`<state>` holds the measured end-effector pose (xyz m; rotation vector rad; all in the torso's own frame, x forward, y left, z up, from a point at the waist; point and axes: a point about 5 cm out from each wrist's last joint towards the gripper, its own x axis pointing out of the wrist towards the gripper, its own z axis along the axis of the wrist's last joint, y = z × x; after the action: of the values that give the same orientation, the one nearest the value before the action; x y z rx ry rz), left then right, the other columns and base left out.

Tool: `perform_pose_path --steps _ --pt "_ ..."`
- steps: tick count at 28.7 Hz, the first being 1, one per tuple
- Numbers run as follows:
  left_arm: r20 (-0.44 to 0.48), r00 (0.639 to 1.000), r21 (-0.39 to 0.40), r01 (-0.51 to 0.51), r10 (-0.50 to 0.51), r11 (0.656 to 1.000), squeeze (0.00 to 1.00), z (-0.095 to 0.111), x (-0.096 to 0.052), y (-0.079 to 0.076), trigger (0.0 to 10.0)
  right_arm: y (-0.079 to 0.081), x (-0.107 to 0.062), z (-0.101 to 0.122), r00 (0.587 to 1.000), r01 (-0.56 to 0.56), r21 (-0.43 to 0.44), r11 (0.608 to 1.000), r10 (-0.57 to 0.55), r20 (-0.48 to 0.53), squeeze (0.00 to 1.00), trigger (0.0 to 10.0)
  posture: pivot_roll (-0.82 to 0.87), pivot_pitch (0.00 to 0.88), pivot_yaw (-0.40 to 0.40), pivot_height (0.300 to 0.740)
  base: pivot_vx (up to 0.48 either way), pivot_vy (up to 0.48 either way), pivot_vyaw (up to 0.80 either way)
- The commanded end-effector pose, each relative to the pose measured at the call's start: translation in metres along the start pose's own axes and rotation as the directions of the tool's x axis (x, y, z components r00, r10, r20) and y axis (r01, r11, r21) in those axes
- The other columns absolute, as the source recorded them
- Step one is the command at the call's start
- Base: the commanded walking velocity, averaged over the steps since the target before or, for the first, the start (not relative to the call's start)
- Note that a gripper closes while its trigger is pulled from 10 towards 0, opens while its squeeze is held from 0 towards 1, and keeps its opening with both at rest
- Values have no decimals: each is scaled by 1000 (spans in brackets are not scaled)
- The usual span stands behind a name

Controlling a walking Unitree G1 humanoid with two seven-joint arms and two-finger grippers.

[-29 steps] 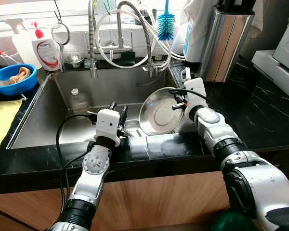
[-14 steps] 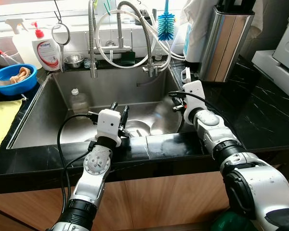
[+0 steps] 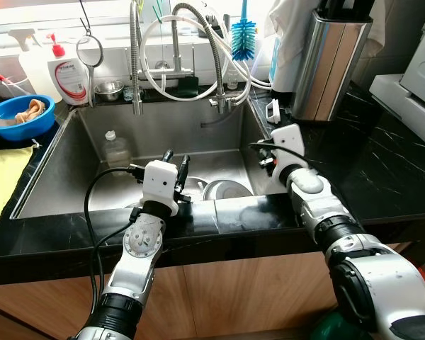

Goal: Kitchen organization

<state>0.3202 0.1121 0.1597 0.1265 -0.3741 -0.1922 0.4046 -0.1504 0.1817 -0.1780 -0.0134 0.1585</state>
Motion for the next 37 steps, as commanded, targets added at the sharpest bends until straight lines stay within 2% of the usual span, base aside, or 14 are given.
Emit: perform_pose_path --steps 1,2,3,6,10,15,16,20,28,37 --pt "16 1000 22 -19 18 1000 0 3 -1 3 10000 -4 -1 10 997 17 18 1000 -18 70 0 10000 -147 0 19 740 0 0 0" --pt "25 999 27 -37 36 999 0 5 -2 6 10000 -6 -4 17 991 29 23 999 -32 129 0 10000 -147 0 19 740 0 0 0" --pt "38 997 38 -61 60 997 0 8 -3 10 10000 -9 -12 30 969 52 7 999 -52 242 0 10000 -144 0 17 740 0 0 0" --pt "54 996 66 -72 68 995 0 13 -8 14 10000 -5 -31 43 929 75 -40 996 -56 365 0 10000 -150 0 18 740 0 0 0" --pt "67 992 70 -113 108 991 0 19 -19 21 10000 -6 -54 38 918 95 -64 993 -63 391 0 10000 -141 5 17 740 0 0 0" --pt "61 980 84 -195 190 977 0 18 -22 33 10000 -9 -71 29 917 133 -75 988 -94 387 0 10000 -146 15 18 740 0 0 283" --pt "45 983 96 -180 177 979 0 14 -20 31 10000 -9 -75 25 923 147 -75 986 -109 369 0 10000 -135 18 21 740 0 0 800" --pt "30 986 101 -166 164 981 0 12 -19 29 10000 -4 -76 27 924 156 -117 981 -104 368 0 10000 -142 17 27 740 0 0 800" --pt "33 985 86 -172 170 981 0 15 -15 27 10000 6 -72 34 920 148 -69 987 -111 375 0 10000 -126 9 31 740 0 0 800" --pt "-5 979 38 -202 202 979 0 8 -22 29 10000 -3 -72 32 924 172 -43 984 -146 354 0 10000 -127 0 35 740 0 0 800"
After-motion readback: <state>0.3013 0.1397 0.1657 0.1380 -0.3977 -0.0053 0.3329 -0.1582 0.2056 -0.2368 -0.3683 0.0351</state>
